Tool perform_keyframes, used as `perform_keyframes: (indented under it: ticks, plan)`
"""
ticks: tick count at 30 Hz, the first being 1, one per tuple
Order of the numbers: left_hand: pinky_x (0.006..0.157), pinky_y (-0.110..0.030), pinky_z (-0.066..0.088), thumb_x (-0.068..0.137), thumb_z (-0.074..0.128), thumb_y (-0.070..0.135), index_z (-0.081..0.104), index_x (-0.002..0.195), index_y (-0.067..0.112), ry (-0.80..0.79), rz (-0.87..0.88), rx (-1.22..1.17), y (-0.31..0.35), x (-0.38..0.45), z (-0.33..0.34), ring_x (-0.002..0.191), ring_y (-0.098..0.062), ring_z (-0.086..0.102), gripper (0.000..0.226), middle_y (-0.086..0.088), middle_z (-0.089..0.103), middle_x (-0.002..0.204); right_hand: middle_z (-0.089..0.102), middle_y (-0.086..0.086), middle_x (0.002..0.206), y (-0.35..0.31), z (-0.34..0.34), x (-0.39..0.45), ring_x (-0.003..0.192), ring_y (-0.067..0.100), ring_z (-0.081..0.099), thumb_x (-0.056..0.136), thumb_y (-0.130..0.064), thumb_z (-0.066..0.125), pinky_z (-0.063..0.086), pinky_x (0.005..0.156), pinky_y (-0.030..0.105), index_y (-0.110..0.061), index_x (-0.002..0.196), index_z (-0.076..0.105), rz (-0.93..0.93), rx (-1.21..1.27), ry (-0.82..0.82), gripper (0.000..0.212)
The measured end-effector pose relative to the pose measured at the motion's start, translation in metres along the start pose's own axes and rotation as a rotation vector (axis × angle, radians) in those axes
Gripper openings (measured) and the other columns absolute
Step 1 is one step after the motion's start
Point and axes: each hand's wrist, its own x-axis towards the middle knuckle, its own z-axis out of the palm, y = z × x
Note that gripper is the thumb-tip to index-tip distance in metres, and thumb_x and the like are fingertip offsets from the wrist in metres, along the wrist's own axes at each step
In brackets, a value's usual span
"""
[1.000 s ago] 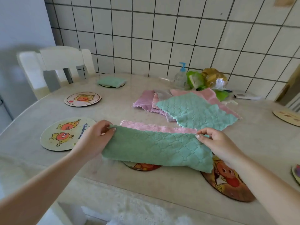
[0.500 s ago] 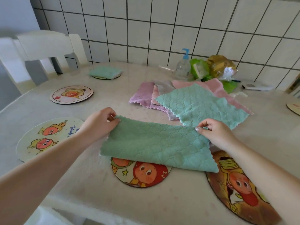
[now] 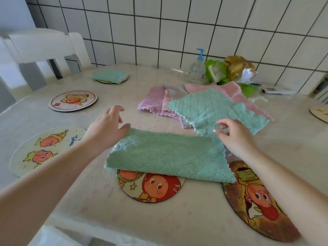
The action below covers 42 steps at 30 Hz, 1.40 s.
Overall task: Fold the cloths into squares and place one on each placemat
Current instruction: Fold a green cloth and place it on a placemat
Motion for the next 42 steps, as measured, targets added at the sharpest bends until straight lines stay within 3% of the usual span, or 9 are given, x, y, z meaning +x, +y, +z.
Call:
perform_keyframes:
  ticks: [3,6,13,19,29,32,35,38,42]
  plan:
    - [0.096,-0.032,0.046,0.093,0.048,0.032,0.047,0.131,0.018,0.005,0.199,0.016,0.032,-0.017,0.002,0.110,-0.015,0.054,0.041,0.000,0.054,0.128,0.047,-0.002,0.136,-0.039,0.007,-0.022,0.119,0.012,0.048,0.093,-0.025,0.050,0.036,0.097,0.022,-0.019,0.133,0.047,-0.226,-0.070,-0.093,0.041]
    - [0.106,-0.031,0.039,0.095,0.040,0.023,0.047,0.133,0.019,-0.152,0.347,0.032,0.068,-0.032,0.023,0.123,-0.015,0.049,0.038,0.001,0.051,0.136,0.027,-0.005,0.152,-0.076,0.032,-0.039,0.141,0.013,0.021,0.096,-0.031,0.042,0.014,0.118,0.041,-0.021,0.143,0.032,-0.357,-0.168,-0.256,0.049]
    - [0.119,-0.038,0.007,0.098,0.020,0.036,0.016,0.149,0.022,-0.280,0.331,0.211,0.069,-0.037,0.052,0.144,-0.012,0.010,0.052,0.005,0.014,0.157,0.002,-0.005,0.158,-0.072,0.070,-0.040,0.145,0.012,0.000,0.096,-0.047,0.020,-0.002,0.117,0.049,-0.021,0.149,0.009,-0.258,-0.302,-0.376,0.060]
    - [0.119,-0.038,0.003,0.095,0.015,0.053,0.006,0.149,0.025,-0.346,0.264,0.272,0.059,-0.036,0.043,0.145,-0.012,0.001,0.062,0.004,0.003,0.158,-0.005,-0.003,0.158,-0.048,0.056,-0.041,0.145,0.015,-0.005,0.081,-0.074,0.002,-0.003,0.117,0.049,-0.027,0.149,-0.001,-0.237,-0.424,-0.374,0.083]
    - [0.119,-0.041,0.003,0.089,0.009,0.064,0.005,0.149,0.029,-0.331,0.151,0.259,0.024,-0.044,0.031,0.145,-0.012,-0.001,0.069,0.006,0.003,0.158,-0.015,-0.005,0.156,-0.007,0.030,-0.046,0.144,0.014,-0.012,0.076,-0.076,0.000,-0.001,0.115,0.056,-0.028,0.147,-0.010,-0.140,-0.486,-0.403,0.087]
    - [0.118,-0.046,0.002,0.091,0.013,0.061,0.011,0.149,0.028,-0.306,0.147,0.260,0.025,-0.046,0.027,0.145,-0.014,0.002,0.067,0.005,0.008,0.157,-0.011,-0.005,0.157,-0.012,0.027,-0.040,0.145,0.015,-0.008,0.078,-0.076,0.005,-0.003,0.113,0.058,-0.027,0.148,-0.005,-0.131,-0.523,-0.430,0.086]
    - [0.117,-0.042,0.014,0.095,0.033,0.048,0.039,0.140,0.026,-0.132,0.281,0.209,0.038,-0.060,0.020,0.139,-0.016,0.029,0.050,0.005,0.038,0.148,0.011,-0.004,0.157,-0.028,0.020,-0.027,0.144,0.015,0.010,0.090,-0.063,0.026,0.007,0.117,0.051,-0.024,0.148,0.018,-0.195,-0.398,-0.369,0.071]
    - [0.098,-0.035,0.042,0.088,0.045,0.042,0.066,0.111,0.029,0.030,0.507,0.144,0.057,-0.085,0.015,0.108,-0.014,0.060,0.034,0.010,0.066,0.113,0.036,-0.001,0.148,-0.055,0.021,-0.012,0.133,0.018,0.038,0.096,-0.032,0.043,0.031,0.111,0.038,-0.021,0.140,0.039,-0.289,-0.138,-0.372,0.045]
    - [0.076,-0.031,0.051,0.080,0.042,0.043,0.071,0.092,0.035,0.008,0.573,0.129,0.069,-0.103,0.020,0.084,-0.010,0.063,0.033,0.018,0.066,0.088,0.061,0.005,0.126,-0.080,0.037,0.009,0.099,0.022,0.064,0.094,-0.022,0.049,0.049,0.092,0.034,-0.013,0.124,0.057,-0.302,-0.107,-0.390,0.032]
